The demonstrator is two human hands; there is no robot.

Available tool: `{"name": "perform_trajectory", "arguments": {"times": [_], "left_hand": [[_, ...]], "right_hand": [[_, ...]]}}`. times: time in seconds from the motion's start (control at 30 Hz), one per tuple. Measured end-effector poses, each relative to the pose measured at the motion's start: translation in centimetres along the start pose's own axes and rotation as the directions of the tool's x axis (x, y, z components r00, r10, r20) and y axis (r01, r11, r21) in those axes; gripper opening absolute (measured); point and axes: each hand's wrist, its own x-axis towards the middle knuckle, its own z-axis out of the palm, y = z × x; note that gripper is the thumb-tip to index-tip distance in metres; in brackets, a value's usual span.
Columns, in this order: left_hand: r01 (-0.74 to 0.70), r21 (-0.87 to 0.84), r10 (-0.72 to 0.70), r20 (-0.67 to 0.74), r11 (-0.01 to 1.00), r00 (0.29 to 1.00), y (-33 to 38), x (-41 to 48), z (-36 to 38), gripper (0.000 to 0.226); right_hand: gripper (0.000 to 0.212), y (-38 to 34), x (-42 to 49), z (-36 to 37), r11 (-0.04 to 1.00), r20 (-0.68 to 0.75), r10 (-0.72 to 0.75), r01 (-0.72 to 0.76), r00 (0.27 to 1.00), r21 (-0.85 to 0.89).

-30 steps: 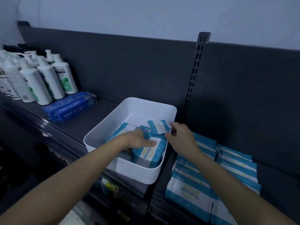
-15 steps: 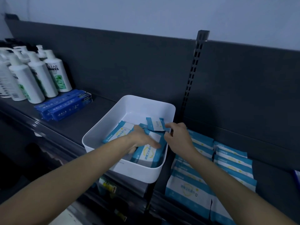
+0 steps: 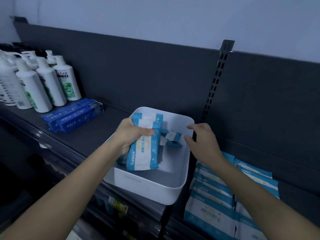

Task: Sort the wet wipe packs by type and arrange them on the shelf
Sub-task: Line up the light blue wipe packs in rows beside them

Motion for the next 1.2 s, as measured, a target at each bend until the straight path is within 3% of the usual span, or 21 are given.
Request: {"name": "perform_trajectory", "arguments": {"times": [0.07,0.17,0.3,0.4,0.47,0.53,0.7,0.8,0.87,0.97,1.1,1.2], "left_hand": [[-0.039,-0.054,0.039,-0.018,0.998,0.999,0.6,-0.3,-1.2,0.023],[-0.09,-0.118,0.085,-0.05,0.989,0.995,1.3,-0.4,-3.0,0.023],[-0.12,-0.187,0.102,-0.101,0.975,0.99,1.5,-0.2,-4.4,0.024],[-0.115,-0.233,0.09,-0.115,0.966,0.989,1.4,-0.2,-4.9,0.026],[-0.111,-0.254,0.086,-0.108,0.961,0.99,1.3,-0.3,-5.3,0.026],[-0.11,-0.268,0.085,-0.104,0.957,0.991,1.0,-0.5,-5.7,0.026],[-0.099,-0.306,0.067,-0.113,0.947,0.991,0.7,-0.6,-6.1,0.025],[-0.126,-0.316,0.092,-0.119,0.94,0.989,0.9,-0.8,-5.7,0.027],[-0.158,-0.323,0.125,-0.119,0.933,0.985,1.3,-1.0,-5.3,0.026],[-0.219,-0.334,0.196,-0.103,0.917,0.975,2.4,-1.3,-4.1,0.028],[-0.271,-0.341,0.268,-0.058,0.9,0.962,4.0,-2.0,-1.0,0.02],[-0.294,-0.328,0.306,-0.016,0.898,0.952,5.1,-2.6,2.0,0.02]], "right_hand": [[0.04,-0.7,1.5,0.0,0.995,0.069,-0.074,0.078,0.995,-0.055],[0.047,-1.4,4.4,1.4,0.969,0.318,-0.099,0.164,0.943,-0.184],[0.084,-2.0,7.3,5.2,0.912,0.638,0.041,0.231,0.769,-0.338],[0.114,-1.4,8.3,8.3,0.869,0.73,0.159,0.256,0.665,-0.424],[0.12,-0.8,8.7,9.6,0.868,0.749,0.19,0.248,0.635,-0.43],[0.109,-0.7,9.0,9.9,0.869,0.746,0.174,0.256,0.643,-0.424],[0.052,-0.9,9.3,9.6,0.816,0.692,0.047,0.372,0.721,-0.442],[0.031,-1.6,9.2,8.4,0.839,0.56,0.002,0.304,0.828,-0.452],[0.019,-2.5,9.7,6.6,0.929,0.424,0.035,0.127,0.905,-0.348],[0.012,-3.3,9.9,3.1,0.983,0.224,0.171,-0.183,0.96,0.034],[0.018,-3.0,7.7,-1.5,0.819,0.079,0.268,-0.27,0.96,0.505],[0.027,-1.8,4.9,-4.7,0.681,0.057,0.313,-0.265,0.948,0.683]]}}
